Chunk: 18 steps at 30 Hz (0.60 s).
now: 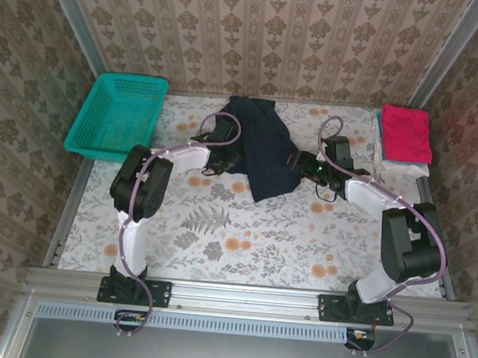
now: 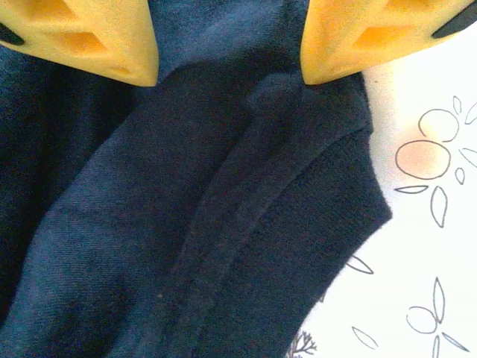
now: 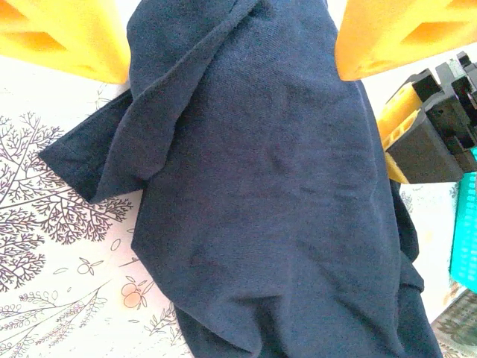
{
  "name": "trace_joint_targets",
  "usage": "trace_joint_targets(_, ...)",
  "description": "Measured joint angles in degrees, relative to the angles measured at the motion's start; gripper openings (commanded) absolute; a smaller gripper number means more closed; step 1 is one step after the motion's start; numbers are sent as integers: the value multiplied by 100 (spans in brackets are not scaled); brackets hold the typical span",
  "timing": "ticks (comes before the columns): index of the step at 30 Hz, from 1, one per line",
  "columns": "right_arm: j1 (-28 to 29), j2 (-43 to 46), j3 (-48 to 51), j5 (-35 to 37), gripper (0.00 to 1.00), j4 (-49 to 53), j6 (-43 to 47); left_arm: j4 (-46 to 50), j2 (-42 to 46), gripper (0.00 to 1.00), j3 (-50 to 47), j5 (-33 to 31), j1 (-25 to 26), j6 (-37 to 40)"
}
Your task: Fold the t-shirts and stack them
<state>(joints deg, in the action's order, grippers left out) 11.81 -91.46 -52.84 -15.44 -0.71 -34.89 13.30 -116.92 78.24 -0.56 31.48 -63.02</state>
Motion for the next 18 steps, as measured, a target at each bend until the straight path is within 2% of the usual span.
trace_joint_targets(9, 0, 0, 81, -72, 74, -214, -118, 577, 238, 58, -79, -754, 122, 356)
trace_joint_targets(15, 0, 0, 173, -125, 74, -273, -140, 1211, -4, 57, 627, -1025, 232, 850)
trace_joint_targets(18, 0, 0, 190, -136, 74, -302, -155, 1473, -264, 51, 997, -1023, 299, 957)
